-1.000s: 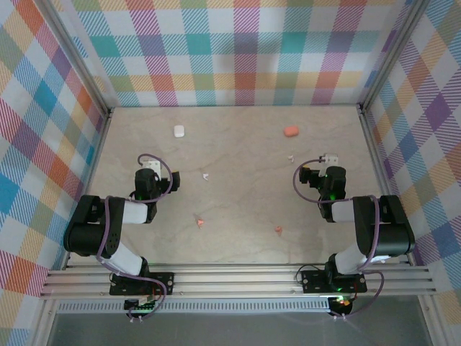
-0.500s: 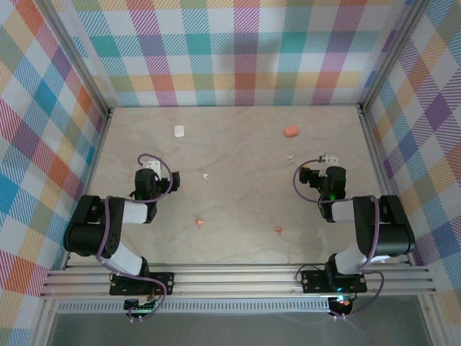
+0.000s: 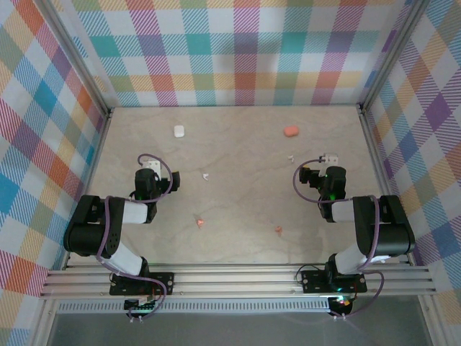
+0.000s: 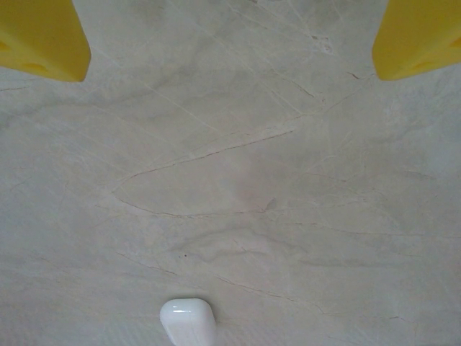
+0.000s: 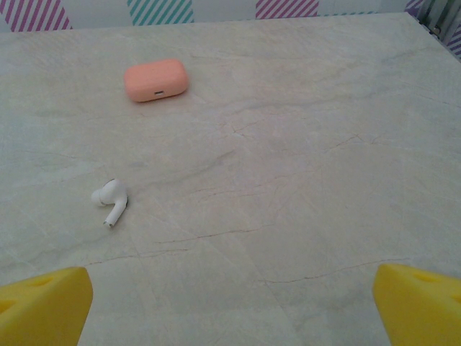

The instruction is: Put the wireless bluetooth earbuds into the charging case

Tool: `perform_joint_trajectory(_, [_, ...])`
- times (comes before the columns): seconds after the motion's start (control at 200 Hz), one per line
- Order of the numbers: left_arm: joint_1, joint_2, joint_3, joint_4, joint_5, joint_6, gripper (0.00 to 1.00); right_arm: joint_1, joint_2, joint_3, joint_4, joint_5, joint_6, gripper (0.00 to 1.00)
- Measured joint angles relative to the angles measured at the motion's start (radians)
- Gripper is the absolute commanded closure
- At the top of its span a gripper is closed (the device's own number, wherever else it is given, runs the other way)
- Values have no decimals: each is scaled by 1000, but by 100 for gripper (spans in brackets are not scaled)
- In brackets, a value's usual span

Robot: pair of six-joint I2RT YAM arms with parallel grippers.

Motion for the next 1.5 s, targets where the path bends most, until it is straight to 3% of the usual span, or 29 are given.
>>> perform_joint_trajectory(0.225, [0, 0, 0, 0, 0, 0, 0, 0, -10, 21, -56, -11, -1, 0])
perform_joint_trajectory(0.395, [0, -13, 4, -11, -46, -23, 0, 0, -61, 262, -410, -5, 20, 0])
perform_joint_trajectory(0.52, [0, -74, 58, -148, -74, -36, 0, 0, -44, 507, -637, -3, 49, 0])
perform_joint_trajectory(0.665, [0, -127, 220, -348, -53, -72, 1, 0, 130, 888, -916, -16, 102, 0])
perform_joint_trajectory(0.855, [-32, -62, 471, -583, 141, -174, 1, 2, 422, 1320, -1262, -35, 175, 0])
perform_joint_trajectory(1.09, [-259, 103, 693, -780, 246, -230, 4, 39, 747, 1745, -1591, 18, 175, 0])
perform_joint_trajectory(1.26, [-392, 208, 827, -863, 305, -236, 5, 85, 998, 2134, -1779, 23, 92, 0])
perform_joint_trajectory(1.34, [-431, 232, 848, -878, 329, -240, 5, 98, 1062, 2218, -1822, 16, 42, 0])
perform_joint_trajectory(1.5, [-457, 263, 859, -903, 374, -245, 5, 113, 1092, 2216, -1868, -11, -35, 0])
